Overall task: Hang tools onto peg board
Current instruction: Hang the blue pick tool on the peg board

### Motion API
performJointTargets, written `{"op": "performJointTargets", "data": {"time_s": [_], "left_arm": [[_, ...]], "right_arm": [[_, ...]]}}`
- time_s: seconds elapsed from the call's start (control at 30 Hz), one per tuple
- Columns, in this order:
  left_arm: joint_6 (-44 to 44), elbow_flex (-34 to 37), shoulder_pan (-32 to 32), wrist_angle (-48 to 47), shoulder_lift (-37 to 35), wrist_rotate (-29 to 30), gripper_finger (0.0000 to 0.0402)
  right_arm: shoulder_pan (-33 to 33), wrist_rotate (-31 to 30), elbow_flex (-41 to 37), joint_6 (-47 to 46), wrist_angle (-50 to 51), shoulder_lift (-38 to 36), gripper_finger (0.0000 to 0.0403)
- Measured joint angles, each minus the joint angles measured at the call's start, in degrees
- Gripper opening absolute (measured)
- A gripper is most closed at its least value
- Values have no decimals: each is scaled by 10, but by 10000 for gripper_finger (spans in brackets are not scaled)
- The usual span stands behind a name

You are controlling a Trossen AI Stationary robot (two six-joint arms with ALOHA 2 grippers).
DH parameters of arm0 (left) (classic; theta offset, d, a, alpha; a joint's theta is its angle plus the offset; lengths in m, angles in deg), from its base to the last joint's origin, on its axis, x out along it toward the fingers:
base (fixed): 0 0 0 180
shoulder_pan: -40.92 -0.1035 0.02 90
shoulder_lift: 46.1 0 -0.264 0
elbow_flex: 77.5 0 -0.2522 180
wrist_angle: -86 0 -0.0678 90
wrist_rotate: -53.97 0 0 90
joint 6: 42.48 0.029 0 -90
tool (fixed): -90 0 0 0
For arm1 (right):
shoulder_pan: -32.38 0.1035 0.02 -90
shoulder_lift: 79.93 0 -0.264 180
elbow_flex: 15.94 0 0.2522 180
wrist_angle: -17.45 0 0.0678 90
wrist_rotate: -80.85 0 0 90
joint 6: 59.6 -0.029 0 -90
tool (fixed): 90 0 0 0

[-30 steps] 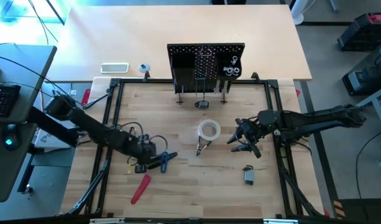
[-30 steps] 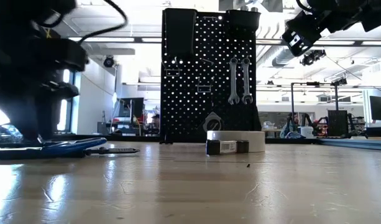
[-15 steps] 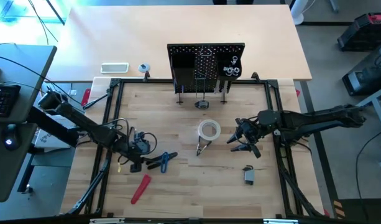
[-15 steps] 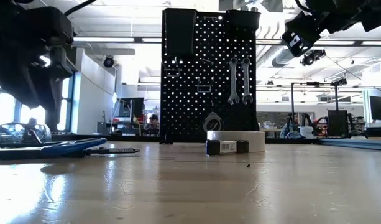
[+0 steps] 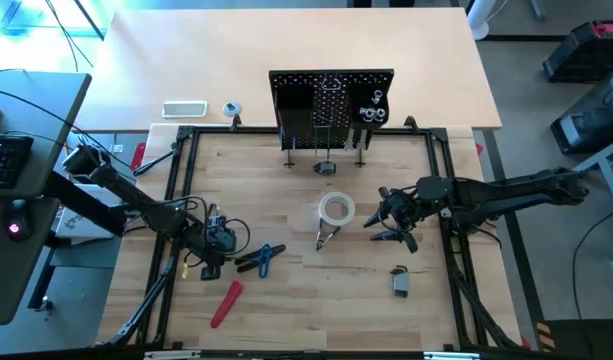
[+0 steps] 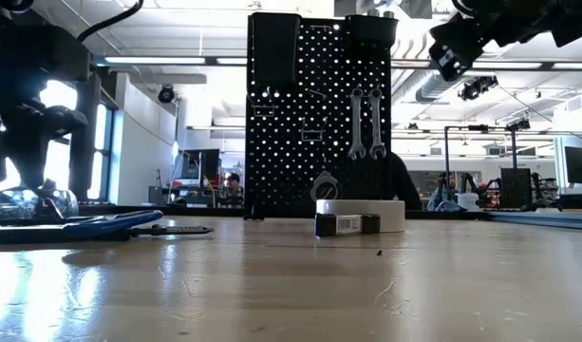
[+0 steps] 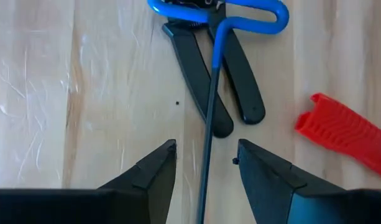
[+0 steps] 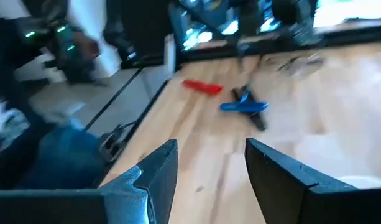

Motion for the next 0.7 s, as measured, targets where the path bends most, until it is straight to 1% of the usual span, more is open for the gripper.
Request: {"op": "performJointTargets", "data": {"time_s": [0.1, 0.17, 0.4, 0.47, 0.57, 0.7], "left_arm": [[7, 0, -5, -4, 7, -18, 163], [8, 0, -8, -7, 13, -22, 163], [13, 0, -11, -2, 49, -26, 163], [18, 0, -15, 8, 64, -40, 163], [31, 0, -23, 23, 88, -55, 163], [48, 0, -44, 29, 123, -54, 163]], "right_arm": [[0, -33, 0, 3, -19, 0, 183], [0, -39, 0, 3, -33, 0, 183], [0, -39, 0, 4, -36, 0, 183], [0, -43, 0, 7, -40, 0, 183], [0, -44, 0, 8, -40, 1, 183], [0, -44, 0, 8, -39, 1, 183]]}}
